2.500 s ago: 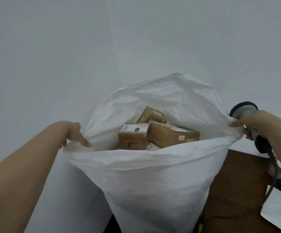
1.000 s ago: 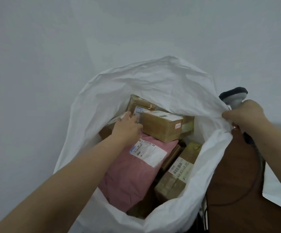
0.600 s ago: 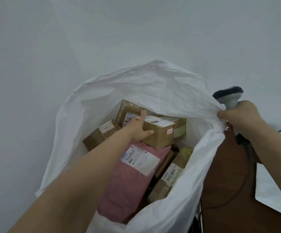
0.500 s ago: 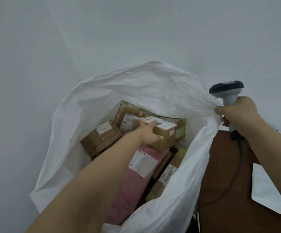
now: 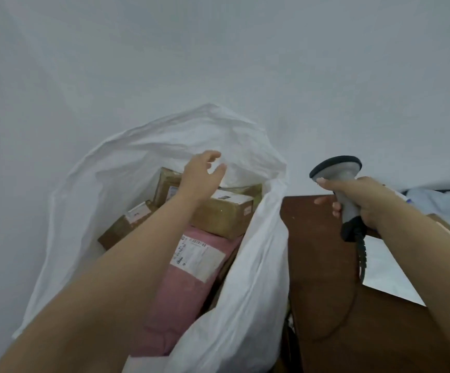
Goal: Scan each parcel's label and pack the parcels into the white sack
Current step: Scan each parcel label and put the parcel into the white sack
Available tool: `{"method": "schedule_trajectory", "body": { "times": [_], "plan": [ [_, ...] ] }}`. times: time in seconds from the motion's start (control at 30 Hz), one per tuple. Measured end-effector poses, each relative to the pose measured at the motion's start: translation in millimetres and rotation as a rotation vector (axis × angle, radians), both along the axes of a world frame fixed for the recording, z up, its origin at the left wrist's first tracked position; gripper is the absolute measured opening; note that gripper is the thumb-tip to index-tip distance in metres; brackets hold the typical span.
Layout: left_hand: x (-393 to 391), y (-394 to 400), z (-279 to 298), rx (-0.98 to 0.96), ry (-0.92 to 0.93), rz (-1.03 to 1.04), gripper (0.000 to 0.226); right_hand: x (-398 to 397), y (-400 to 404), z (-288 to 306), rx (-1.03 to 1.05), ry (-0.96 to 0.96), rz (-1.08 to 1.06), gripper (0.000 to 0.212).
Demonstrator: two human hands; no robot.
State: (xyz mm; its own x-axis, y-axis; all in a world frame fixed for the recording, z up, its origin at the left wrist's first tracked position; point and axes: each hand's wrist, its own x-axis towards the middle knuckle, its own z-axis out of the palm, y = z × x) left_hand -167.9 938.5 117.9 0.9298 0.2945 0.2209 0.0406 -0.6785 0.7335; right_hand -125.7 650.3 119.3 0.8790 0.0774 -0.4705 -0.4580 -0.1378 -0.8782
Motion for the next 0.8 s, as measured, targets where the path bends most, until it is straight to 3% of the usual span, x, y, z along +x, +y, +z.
{"method": "schedule_trajectory", "body": {
  "times": [0.17, 0.37, 0.57, 0.8],
  "plan": [
    [27.2, -70.2, 37.8, 0.078, -0.214, -0.108, 0.027, -17.8, -65.3, -18.7, 0.117, 0.200, -0.026, 0.023],
    [53.7, -176.7, 30.3, 0.239, -0.120, -0.362, 0.024, -28.8, -163.6, -34.4, 0.100, 0.252, -0.104, 0.022],
    [79.0, -308.4, -36.2, 0.274, 0.111, -0.502, 0.029, -0.1, -299.5, -55.9, -0.061, 0.253, -0.121, 0.039],
    [98.6, -458.0, -147.8, 0.166, 0.503, -0.458, 0.038, 52.7, -427.8, -97.2, -0.127, 0.201, -0.115, 0.036]
  ]
}}
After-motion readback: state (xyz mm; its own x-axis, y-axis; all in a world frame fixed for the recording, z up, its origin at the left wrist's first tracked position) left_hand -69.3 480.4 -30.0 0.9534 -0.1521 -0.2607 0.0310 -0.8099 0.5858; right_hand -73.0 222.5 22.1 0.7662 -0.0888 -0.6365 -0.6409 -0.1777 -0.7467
